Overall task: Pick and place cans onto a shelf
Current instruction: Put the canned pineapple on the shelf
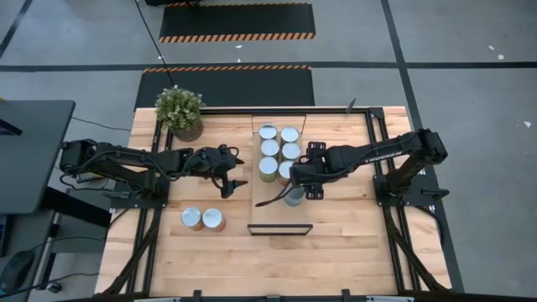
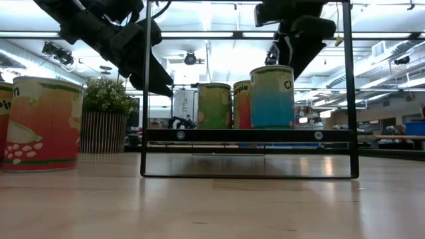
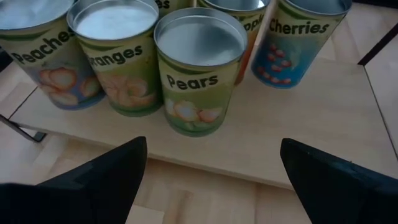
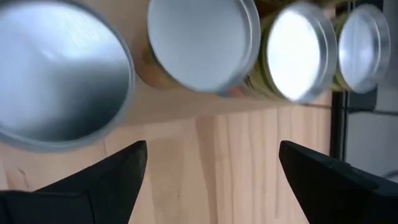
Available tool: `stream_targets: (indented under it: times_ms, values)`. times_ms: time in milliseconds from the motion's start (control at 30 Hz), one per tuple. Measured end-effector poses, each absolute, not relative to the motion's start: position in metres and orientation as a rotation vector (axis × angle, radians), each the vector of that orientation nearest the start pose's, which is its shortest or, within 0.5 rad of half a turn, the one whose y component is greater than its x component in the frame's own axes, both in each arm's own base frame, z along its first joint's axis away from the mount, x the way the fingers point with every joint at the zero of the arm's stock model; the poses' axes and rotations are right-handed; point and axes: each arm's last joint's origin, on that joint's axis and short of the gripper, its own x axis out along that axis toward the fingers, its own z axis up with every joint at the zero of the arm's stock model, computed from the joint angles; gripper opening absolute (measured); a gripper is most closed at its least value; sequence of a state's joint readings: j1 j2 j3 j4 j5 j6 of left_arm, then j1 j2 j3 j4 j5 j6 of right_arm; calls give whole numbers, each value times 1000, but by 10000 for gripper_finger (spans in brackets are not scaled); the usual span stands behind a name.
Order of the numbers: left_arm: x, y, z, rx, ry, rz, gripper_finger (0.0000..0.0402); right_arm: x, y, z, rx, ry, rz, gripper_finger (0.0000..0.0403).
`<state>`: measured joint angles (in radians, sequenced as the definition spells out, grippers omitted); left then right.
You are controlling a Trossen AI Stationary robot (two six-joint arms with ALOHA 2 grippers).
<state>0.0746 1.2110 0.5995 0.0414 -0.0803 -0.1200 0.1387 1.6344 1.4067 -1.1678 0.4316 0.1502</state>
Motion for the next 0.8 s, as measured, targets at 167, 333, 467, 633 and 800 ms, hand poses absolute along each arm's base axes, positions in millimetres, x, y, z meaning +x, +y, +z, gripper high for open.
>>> stream_targets:
  times_ms: [167, 333, 467, 633, 800]
  values:
    - [244, 19, 210, -75, 562, 157, 375, 296, 35, 277, -277, 1373, -386, 373]
    - [249, 2, 244, 15, 511, 22, 375, 288, 42, 278, -293, 1389, -373, 373]
    - [249, -8, 260, 31, 573, -18, 375, 273, 44, 269, -275, 1314, -390, 373]
    - [244, -24, 267, 51, 684, -71, 375, 246, 43, 248, -232, 1148, -382, 373]
    - [237, -32, 276, 37, 773, -15, 375, 231, 39, 232, -176, 976, -371, 373]
